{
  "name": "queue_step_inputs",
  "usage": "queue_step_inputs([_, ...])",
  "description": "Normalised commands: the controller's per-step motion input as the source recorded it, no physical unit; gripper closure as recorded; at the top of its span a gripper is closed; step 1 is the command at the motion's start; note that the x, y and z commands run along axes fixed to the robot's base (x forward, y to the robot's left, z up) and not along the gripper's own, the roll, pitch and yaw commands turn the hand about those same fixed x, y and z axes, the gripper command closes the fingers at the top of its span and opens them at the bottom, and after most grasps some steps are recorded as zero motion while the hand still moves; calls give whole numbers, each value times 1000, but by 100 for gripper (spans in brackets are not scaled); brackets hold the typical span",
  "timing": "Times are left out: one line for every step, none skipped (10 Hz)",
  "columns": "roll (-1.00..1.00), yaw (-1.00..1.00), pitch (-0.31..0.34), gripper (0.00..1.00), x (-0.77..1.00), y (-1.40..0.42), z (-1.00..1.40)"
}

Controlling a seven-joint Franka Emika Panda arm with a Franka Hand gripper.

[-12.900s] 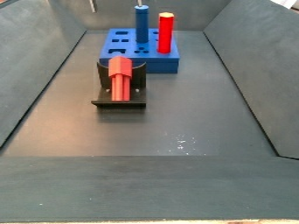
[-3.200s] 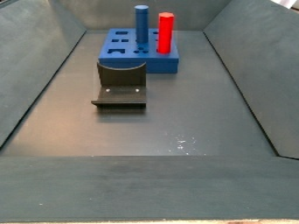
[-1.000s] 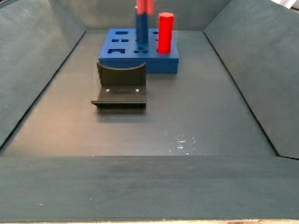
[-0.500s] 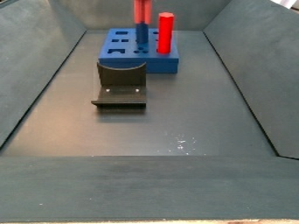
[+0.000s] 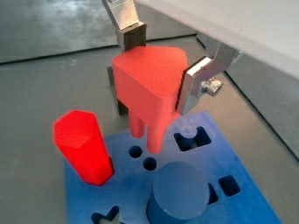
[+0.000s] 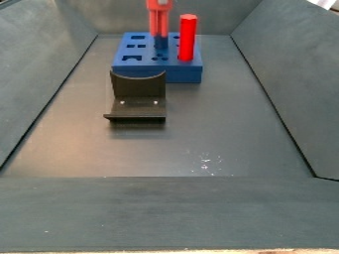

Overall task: Pick up the 3 prong object. Move up. Rotate the 3 prong object. Place the 3 prong object on the fixture. Regrasp the 3 prong object. Move to above the board. Insert the 3 prong object.
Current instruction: Insert the 3 prong object.

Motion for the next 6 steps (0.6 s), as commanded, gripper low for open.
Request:
queue_step_inputs([81,-114,-53,100,57,100,-531])
queue_step_inputs([21,0,0,100,0,17,-120])
queue_step_inputs([171,-37,-44,100,23,89,-683])
queue_step_inputs([0,-83,-19,100,43,0,-31])
queue_step_inputs([141,-17,-80,100,46,23,-626])
queue_step_inputs([24,0,-44,100,106,0,-214])
